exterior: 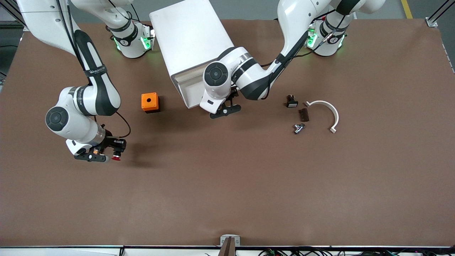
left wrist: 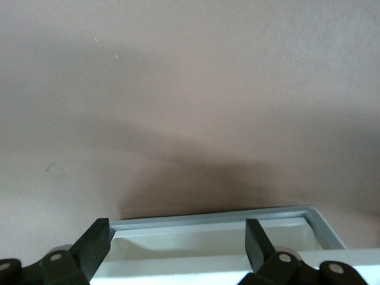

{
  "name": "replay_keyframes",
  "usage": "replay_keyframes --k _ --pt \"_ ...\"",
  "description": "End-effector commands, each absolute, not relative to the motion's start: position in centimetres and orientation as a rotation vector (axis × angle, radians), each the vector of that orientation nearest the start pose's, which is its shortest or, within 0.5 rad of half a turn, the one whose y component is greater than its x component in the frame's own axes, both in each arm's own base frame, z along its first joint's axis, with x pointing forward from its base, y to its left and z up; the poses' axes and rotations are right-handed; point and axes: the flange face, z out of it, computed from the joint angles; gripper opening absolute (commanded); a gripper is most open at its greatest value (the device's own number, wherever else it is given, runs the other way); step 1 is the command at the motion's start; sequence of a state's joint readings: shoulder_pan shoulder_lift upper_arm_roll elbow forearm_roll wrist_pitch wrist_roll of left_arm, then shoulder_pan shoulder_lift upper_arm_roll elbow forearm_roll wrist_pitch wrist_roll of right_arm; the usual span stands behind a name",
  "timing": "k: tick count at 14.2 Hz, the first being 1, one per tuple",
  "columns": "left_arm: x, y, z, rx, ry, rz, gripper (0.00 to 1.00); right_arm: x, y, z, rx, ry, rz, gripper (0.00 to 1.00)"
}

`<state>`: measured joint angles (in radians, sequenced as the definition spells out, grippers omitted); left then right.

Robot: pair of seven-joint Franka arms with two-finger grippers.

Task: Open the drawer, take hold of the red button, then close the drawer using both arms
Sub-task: 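Carry the red button beside the yellow button while the left gripper reaches the drawer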

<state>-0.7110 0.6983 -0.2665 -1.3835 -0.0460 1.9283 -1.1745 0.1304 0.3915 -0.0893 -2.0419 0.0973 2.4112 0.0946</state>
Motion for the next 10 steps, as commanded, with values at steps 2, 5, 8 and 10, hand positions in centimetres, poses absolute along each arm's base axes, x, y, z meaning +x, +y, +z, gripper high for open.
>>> replay_keyframes --k 2,5,8,10 --pt "40.2 -58.9 29.9 -3.085 -0.397 0.460 1.00 58.1 2.6 23.7 -3.108 0.168 0.008 0.00" --pt "37.6 -60.4 29.2 -3.080 -0.367 0.527 1.00 58.0 2.5 22.0 -3.112 0.179 0.016 0.01" --pt "36.0 -61.4 28.9 -3.077 -0.352 0.572 1.00 57.9 2.3 20.9 -3.114 0.191 0.035 0.01" --pt "35.6 -61.7 29.1 -3.080 -0.367 0.614 1.00 57.8 2.2 20.0 -3.116 0.195 0.032 0.01"
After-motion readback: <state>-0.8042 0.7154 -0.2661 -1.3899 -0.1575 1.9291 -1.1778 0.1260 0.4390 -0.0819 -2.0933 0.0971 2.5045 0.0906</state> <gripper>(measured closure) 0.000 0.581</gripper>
